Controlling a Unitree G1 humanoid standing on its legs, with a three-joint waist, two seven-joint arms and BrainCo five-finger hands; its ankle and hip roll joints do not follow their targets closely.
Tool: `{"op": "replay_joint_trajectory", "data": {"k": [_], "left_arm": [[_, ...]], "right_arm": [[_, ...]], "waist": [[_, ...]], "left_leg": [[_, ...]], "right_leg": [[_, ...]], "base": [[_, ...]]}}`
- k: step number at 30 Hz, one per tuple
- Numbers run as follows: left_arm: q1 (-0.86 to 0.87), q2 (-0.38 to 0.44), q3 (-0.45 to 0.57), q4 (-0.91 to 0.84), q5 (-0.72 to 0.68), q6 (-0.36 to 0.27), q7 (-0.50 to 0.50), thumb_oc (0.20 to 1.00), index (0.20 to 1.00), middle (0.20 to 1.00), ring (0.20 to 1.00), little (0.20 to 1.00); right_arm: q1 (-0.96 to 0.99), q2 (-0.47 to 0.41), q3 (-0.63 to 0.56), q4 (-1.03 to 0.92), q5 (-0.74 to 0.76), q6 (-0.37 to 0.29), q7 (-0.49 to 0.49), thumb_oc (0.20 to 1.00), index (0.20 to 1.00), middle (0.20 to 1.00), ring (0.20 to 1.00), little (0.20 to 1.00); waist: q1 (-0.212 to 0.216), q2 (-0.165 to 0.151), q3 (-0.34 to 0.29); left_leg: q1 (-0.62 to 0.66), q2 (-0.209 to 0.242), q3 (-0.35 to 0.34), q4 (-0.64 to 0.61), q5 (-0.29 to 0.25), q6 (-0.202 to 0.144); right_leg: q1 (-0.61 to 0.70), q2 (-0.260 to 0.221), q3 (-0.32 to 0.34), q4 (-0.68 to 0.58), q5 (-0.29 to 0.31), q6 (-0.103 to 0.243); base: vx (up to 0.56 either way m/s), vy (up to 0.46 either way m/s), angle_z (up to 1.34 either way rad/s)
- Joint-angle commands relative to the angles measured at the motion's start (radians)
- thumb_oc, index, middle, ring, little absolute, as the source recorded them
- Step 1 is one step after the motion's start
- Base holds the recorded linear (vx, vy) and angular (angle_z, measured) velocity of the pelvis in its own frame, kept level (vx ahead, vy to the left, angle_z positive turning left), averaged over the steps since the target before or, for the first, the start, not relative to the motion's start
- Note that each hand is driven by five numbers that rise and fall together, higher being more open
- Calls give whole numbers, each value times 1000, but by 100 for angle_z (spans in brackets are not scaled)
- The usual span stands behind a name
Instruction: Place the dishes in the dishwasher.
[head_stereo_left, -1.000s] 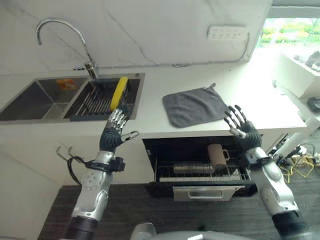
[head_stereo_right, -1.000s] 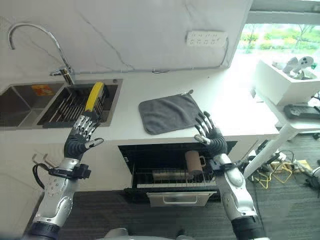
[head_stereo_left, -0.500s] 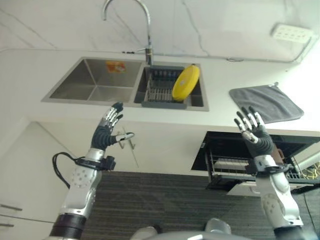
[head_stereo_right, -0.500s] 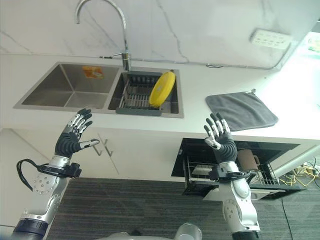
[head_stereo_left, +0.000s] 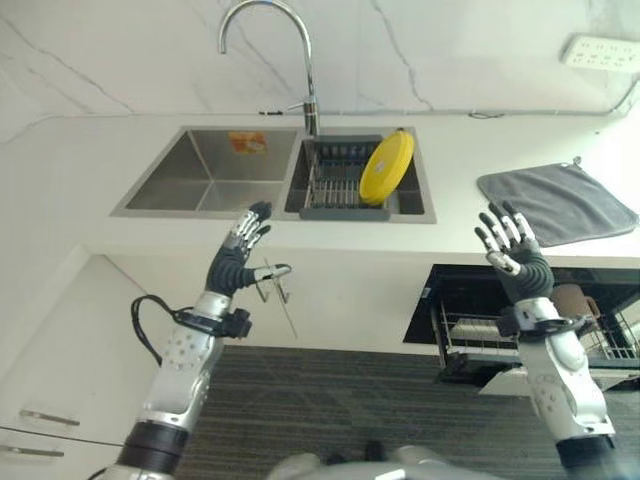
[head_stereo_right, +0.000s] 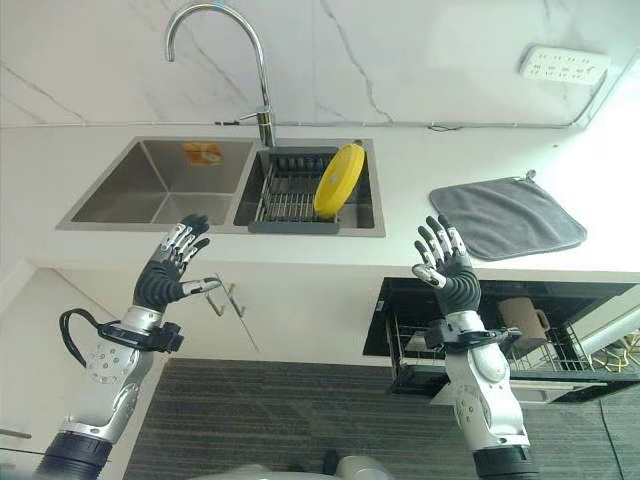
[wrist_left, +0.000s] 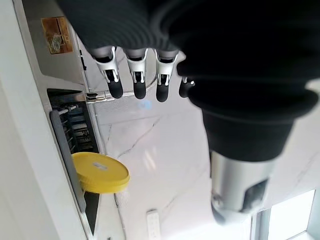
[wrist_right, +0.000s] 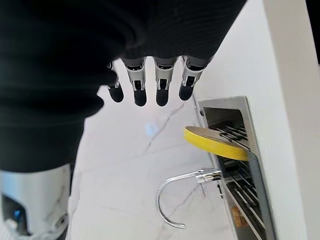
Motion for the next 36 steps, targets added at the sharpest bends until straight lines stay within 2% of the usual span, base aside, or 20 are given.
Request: {"op": "replay_joint_trajectory", "data": {"k": [1,2,4,6,8,9,11,13,15,17,20,22,23,25,28,36], "left_arm": [[14,16,34,-57,37,-38,12,1000,1000,1000,1000,1000],[25,17,36,-63,32,-37,10,1000,1000,1000,1000,1000],[32,17,33,-71,25,-30,7,1000,1000,1000,1000,1000],[39,11,26,-64,-1,2,-41,1000,1000,1000,1000,1000],[49,11,20,-61,10,-6,-51,1000,1000,1000,1000,1000],[55,19,12,-58,12,-16,-43,1000,1000,1000,1000,1000],[52,30,-2,-46,13,-21,-50,1000,1000,1000,1000,1000],[37,34,-18,-35,28,-27,-61,1000,1000,1000,1000,1000],[5,47,-41,-20,48,-14,-60,1000,1000,1000,1000,1000],[-4,51,-49,-14,53,-12,-60,1000,1000,1000,1000,1000],[-15,65,-59,-14,67,-3,-40,1000,1000,1000,1000,1000],[-14,73,-49,-32,84,15,7,1000,1000,1000,1000,1000],[-17,77,-45,-36,81,27,15,1000,1000,1000,1000,1000],[-12,83,-31,-44,56,56,8,1000,1000,1000,1000,1000],[-4,75,-34,-59,73,64,-13,1000,1000,1000,1000,1000],[-1,84,-41,-71,87,52,-25,1000,1000,1000,1000,1000]], "right_arm": [[-77,-12,14,-44,-26,-61,-12,1000,1000,1000,1000,1000],[-87,-19,27,-46,-37,-59,-35,1000,1000,1000,1000,1000],[-102,-26,42,-46,-46,-61,-70,1000,1000,1000,1000,1000],[-98,-24,49,-37,-59,-80,-79,1000,1000,1000,1000,1000],[-104,-33,60,-20,-57,-85,-77,1000,1000,1000,1000,1000],[-119,-38,67,-2,-44,-85,-68,1000,1000,1000,1000,1000],[-123,-38,65,27,-16,-94,-46,1000,1000,1000,1000,1000],[-110,-33,56,26,-9,-101,-31,1000,1000,1000,1000,1000],[-105,-33,55,17,-1,-74,-17,1000,1000,1000,1000,1000],[-106,-33,64,16,-1,-67,-20,1000,1000,1000,1000,1000],[-124,-20,93,52,-33,-70,-45,1000,1000,1000,1000,1000],[-186,0,127,99,-79,-83,-68,1000,1000,1000,1000,1000],[-207,3,136,112,-82,-80,-75,1000,1000,1000,1000,1000],[-248,5,157,125,-86,-44,-74,1000,1000,1000,1000,1000],[-266,9,173,121,-81,-8,-77,1000,1000,1000,1000,1000],[-289,30,231,161,-56,13,-97,1000,1000,1000,1000,1000]], "waist": [[15,0,-2],[30,4,0],[52,12,5],[74,27,14],[97,35,16],[105,33,14],[107,33,8],[98,29,-3],[88,33,-23],[86,35,-32],[110,41,-54],[168,47,-67],[180,48,-69],[200,48,-68],[216,39,-66],[237,32,-79]], "left_leg": [[115,65,-106,-258,63,8],[110,68,-147,-349,98,0],[82,72,-209,-456,165,-19],[23,68,-241,-501,242,-38],[-10,52,-296,-488,271,-40],[-3,36,-307,-488,233,-25],[20,28,-272,-483,193,-6],[56,23,-240,-494,163,12],[138,19,-222,-536,129,32],[166,18,-213,-550,117,38],[200,27,-170,-585,106,44],[199,56,-103,-607,107,40],[196,61,-98,-609,106,39],[188,73,-101,-609,105,29],[169,82,-117,-615,114,15],[167,87,-139,-618,114,2]], "right_leg": [[110,22,85,-110,111,108],[127,29,112,-117,103,108],[158,33,147,-135,95,107],[192,38,166,-141,80,105],[206,41,182,-129,62,103],[207,39,195,-121,55,105],[206,30,179,-104,43,110],[200,15,142,-100,40,118],[170,-20,70,-93,51,136],[157,-36,45,-92,58,144],[134,-85,-73,-82,70,169],[129,-158,-244,-86,89,200],[125,-168,-263,-93,96,206],[123,-171,-266,-115,101,211],[141,-162,-268,-149,98,205],[152,-168,-308,-206,135,211]], "base": [[222,147,-45],[231,175,-69],[213,198,-69],[235,224,-29],[216,196,-48],[227,226,-72],[188,180,-81],[178,138,-77],[211,133,-44],[129,74,-12],[46,20,-29],[-72,-72,-54],[-47,-100,-140],[5,-107,-141],[-20,-99,-10],[-3,-36,8]]}}
